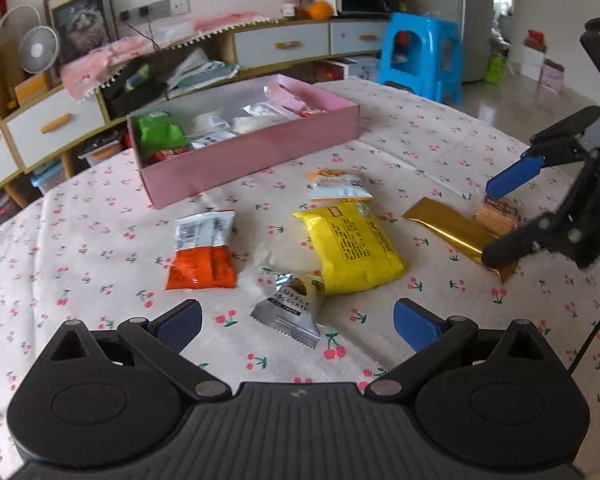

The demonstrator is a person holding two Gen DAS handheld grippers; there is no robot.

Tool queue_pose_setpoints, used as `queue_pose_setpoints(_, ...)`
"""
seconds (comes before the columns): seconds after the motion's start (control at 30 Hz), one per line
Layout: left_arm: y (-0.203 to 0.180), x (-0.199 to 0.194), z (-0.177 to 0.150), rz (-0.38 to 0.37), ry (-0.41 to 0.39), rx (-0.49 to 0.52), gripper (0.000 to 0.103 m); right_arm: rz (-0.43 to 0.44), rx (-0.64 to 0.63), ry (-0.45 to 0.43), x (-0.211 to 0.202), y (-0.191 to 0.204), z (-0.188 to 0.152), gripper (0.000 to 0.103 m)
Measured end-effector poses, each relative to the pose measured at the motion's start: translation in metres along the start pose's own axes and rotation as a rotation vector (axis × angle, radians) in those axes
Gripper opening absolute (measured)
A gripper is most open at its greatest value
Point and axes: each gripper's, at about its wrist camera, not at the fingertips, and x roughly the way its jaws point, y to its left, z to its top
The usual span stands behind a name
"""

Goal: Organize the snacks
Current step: 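Lower the left tool onto the silver-blue packet while the right tool lowers onto the gold bar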

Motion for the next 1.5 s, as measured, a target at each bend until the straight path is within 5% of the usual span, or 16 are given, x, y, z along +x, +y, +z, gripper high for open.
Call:
queue_pose_setpoints(0.13, 0.003, 0.006, 0.001, -0.012, 0.005, -0.01, 0.099, 0.026, -0.028, 0.0, 0.001, 0.007, -0.002, 0.09)
queue_pose_setpoints(0.4, 0.007, 0.012, 0.0, -0.006, 0.037, -0.022, 0.06, 0.025, -0.059, -0.019, 0.004, 0.013, -0.005, 0.092)
queue_pose_setpoints(0.7, 0.011, 0.012, 0.001, -0.001, 0.035, -0.041, 0.035, -0.008, -0.092, -0.053, 0.012, 0.02, -0.003, 0.092)
queue_pose_setpoints(0.93, 0.013, 0.01, -0.001, -0.002, 0.045, -0.051, 0.031, 0.029, -0.073, -0.042, 0.013, 0.02, 0.0, 0.092)
queue_pose_setpoints(1.23, 0.013, 0.007, -0.003, -0.008, 0.079, -0.045, 0.033, -0.039, -0.064, 0.009, 0.023, 0.007, -0.009, 0.092)
queue_pose_setpoints(1.5, 0.007, 0.01, -0.001, 0.027, 0.072, -0.025, 0.05, -0.067, -0.061, 0.046, 0.029, 0.01, -0.006, 0.092)
